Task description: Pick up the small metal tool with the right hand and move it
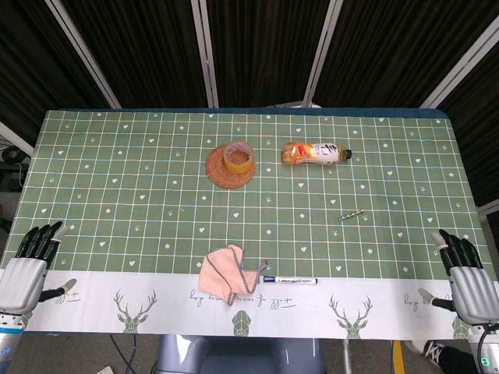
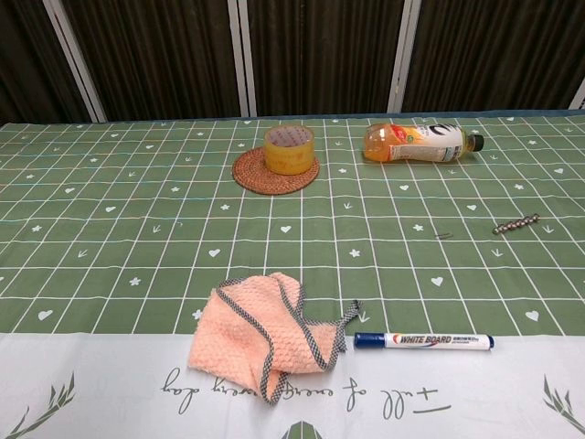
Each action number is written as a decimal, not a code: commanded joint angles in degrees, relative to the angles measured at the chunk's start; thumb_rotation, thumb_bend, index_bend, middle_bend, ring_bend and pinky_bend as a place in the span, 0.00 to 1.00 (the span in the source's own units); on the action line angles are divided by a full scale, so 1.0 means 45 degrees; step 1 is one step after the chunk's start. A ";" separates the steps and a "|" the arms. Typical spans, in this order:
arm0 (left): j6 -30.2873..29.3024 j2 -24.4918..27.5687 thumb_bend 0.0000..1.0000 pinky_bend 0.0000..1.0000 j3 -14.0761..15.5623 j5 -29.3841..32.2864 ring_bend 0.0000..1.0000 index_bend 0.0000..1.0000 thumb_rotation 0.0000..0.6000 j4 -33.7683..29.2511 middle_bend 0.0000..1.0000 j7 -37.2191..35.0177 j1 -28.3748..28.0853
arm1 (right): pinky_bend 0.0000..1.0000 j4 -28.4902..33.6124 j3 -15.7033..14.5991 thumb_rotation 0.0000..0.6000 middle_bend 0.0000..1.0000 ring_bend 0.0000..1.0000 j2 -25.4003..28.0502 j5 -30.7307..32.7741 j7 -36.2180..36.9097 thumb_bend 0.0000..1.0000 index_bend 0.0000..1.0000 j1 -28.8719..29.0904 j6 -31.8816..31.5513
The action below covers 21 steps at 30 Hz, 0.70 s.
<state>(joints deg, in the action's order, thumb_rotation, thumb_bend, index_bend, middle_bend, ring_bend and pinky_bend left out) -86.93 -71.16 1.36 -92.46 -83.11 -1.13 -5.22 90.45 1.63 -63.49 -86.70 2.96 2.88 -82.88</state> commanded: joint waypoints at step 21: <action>0.0049 -0.0017 0.09 0.00 -0.0040 0.0132 0.00 0.00 1.00 -0.0071 0.00 0.0107 0.0019 | 0.00 0.0464 0.0588 1.00 0.02 0.00 -0.0234 0.0368 -0.0029 0.03 0.22 0.0837 0.0809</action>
<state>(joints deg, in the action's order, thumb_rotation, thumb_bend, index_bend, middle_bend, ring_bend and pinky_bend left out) -86.71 -71.24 1.17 -91.86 -83.43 -0.65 -5.14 92.45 3.81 -64.22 -85.18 3.24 6.07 -79.74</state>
